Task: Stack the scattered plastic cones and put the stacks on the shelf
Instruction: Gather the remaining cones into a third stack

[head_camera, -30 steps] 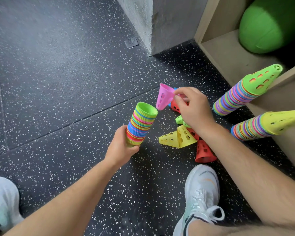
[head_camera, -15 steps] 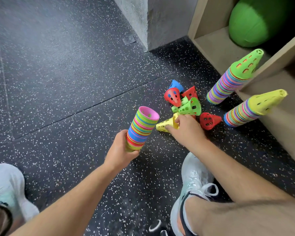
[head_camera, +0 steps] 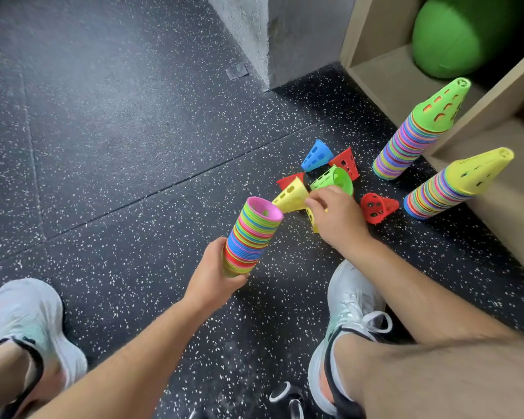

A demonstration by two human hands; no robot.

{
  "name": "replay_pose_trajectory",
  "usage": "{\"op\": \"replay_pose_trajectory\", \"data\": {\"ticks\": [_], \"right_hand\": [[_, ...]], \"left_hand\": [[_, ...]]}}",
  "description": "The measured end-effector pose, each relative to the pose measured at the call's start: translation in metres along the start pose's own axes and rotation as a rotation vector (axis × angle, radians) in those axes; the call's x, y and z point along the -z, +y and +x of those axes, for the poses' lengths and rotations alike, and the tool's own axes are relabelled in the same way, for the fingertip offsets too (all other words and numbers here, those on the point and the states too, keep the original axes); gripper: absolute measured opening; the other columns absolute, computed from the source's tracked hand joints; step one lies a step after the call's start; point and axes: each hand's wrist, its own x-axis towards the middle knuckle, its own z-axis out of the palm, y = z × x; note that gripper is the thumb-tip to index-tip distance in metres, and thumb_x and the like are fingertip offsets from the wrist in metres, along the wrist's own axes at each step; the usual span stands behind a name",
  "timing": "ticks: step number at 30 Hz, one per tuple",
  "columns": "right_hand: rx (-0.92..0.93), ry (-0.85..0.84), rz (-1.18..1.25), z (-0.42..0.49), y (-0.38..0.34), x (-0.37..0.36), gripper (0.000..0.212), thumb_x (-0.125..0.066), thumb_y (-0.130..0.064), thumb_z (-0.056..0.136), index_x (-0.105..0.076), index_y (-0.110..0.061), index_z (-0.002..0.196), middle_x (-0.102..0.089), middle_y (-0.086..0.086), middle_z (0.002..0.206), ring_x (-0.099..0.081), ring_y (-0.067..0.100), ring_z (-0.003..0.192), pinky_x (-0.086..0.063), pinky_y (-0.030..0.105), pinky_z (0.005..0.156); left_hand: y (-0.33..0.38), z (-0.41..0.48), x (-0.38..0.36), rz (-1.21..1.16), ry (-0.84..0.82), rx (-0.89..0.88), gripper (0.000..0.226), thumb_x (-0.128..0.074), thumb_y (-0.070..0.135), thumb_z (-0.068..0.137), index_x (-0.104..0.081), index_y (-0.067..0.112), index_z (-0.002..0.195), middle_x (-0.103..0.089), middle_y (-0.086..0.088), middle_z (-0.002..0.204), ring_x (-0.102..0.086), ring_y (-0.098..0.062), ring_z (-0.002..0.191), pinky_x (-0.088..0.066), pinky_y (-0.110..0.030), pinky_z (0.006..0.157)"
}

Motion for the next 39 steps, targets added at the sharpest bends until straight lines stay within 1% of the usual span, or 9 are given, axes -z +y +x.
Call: {"op": "replay_pose_trajectory", "data": {"ticks": [4, 6, 10, 15, 21, 26, 29, 35, 39], "right_hand": [[0.171, 0.237, 0.030, -0.004, -0.020, 0.021, 0.011, -0.064, -0.019, 0.095, -0.071, -0.011, 0.097, -0.063, 0.002, 0.095, -0.059, 0.022, 0.086, -0.047, 0.034, 0.076], [0.277, 0.284, 0.000, -0.007, -0.026, 0.026, 0.012, -0.065, -0.019, 0.094, -0.072, -0.010, 0.098, -0.066, 0.004, 0.096, -0.060, 0.025, 0.088, -0.048, 0.037, 0.080], [0.429, 0.074, -0.096, -0.006, -0.030, 0.023, 0.019, -0.069, -0.025, 0.093, -0.074, -0.015, 0.107, -0.068, 0.002, 0.100, -0.060, 0.029, 0.094, -0.049, 0.044, 0.085], [0.338, 0.004, -0.074, 0.007, -0.025, 0.011, 0.024, -0.063, -0.020, 0.096, -0.072, -0.013, 0.117, -0.069, 0.003, 0.109, -0.060, 0.028, 0.104, -0.046, 0.040, 0.094], [0.230, -0.264, -0.200, 0.047, -0.012, -0.014, 0.034, -0.052, -0.020, 0.101, -0.062, -0.021, 0.133, -0.059, -0.001, 0.129, -0.048, 0.025, 0.118, -0.040, 0.037, 0.102], [0.363, -0.612, -0.485, 0.068, -0.016, -0.047, 0.066, -0.063, -0.047, 0.092, -0.033, -0.040, 0.151, -0.031, 0.004, 0.157, -0.031, 0.028, 0.141, -0.028, 0.045, 0.116], [0.403, -0.694, -0.636, 0.065, -0.019, -0.073, 0.072, -0.069, -0.059, 0.081, -0.044, -0.028, 0.142, -0.036, 0.008, 0.150, -0.041, 0.032, 0.134, -0.035, 0.045, 0.112], [0.218, -0.450, -0.206, 0.063, -0.021, -0.072, 0.037, -0.073, -0.047, 0.083, -0.053, -0.016, 0.080, -0.038, 0.005, 0.151, -0.053, 0.024, 0.125, -0.044, 0.032, 0.096], [0.116, -0.046, 0.152, 0.076, -0.033, -0.038, 0.031, -0.074, -0.036, 0.085, -0.058, -0.012, 0.094, -0.058, 0.003, 0.122, -0.058, 0.017, 0.112, -0.044, 0.027, 0.094]], "left_hand": [[-0.002, -0.003, -0.002, -0.006, 0.002, -0.004, 0.058, -0.082, 0.021, 0.076, -0.044, 0.041, 0.114, -0.055, 0.020, 0.105, -0.055, 0.018, 0.093, -0.042, -0.003, 0.070], [-0.002, -0.005, -0.002, 0.009, -0.004, -0.001, 0.060, -0.083, 0.026, 0.076, -0.042, 0.042, 0.117, -0.054, 0.017, 0.111, -0.055, 0.007, 0.094, -0.046, -0.018, 0.079], [-0.004, -0.005, -0.004, 0.013, -0.011, 0.007, 0.062, -0.081, 0.033, 0.076, -0.045, 0.037, 0.126, -0.054, 0.012, 0.120, -0.057, -0.003, 0.102, -0.048, -0.032, 0.088], [-0.004, 0.001, -0.004, -0.016, -0.009, 0.013, 0.062, -0.082, 0.034, 0.076, -0.042, 0.044, 0.123, -0.054, 0.019, 0.116, -0.052, 0.020, 0.104, -0.042, -0.013, 0.077], [-0.010, 0.012, -0.003, -0.019, -0.026, 0.051, 0.069, -0.083, 0.026, 0.077, -0.047, 0.031, 0.135, -0.055, 0.014, 0.120, -0.058, 0.003, 0.106, -0.040, -0.007, 0.079], [-0.016, 0.012, 0.009, -0.032, -0.004, 0.083, 0.066, -0.083, 0.022, 0.075, -0.044, 0.040, 0.126, -0.056, 0.018, 0.117, -0.052, 0.017, 0.107, -0.040, -0.001, 0.079], [-0.022, 0.014, 0.018, -0.030, 0.007, 0.103, 0.064, -0.083, 0.024, 0.075, -0.044, 0.042, 0.123, -0.056, 0.018, 0.116, -0.055, 0.013, 0.106, -0.043, -0.006, 0.081], [-0.024, 0.021, 0.022, -0.063, 0.029, 0.131, 0.064, -0.084, 0.026, 0.077, -0.048, 0.035, 0.129, -0.061, 0.014, 0.118, -0.062, -0.002, 0.104, -0.053, -0.033, 0.091], [-0.017, 0.034, 0.019, -0.096, 0.015, 0.104, 0.067, -0.082, 0.021, 0.075, -0.048, 0.030, 0.132, -0.062, 0.011, 0.117, -0.063, -0.006, 0.105, -0.054, -0.037, 0.094]]}}
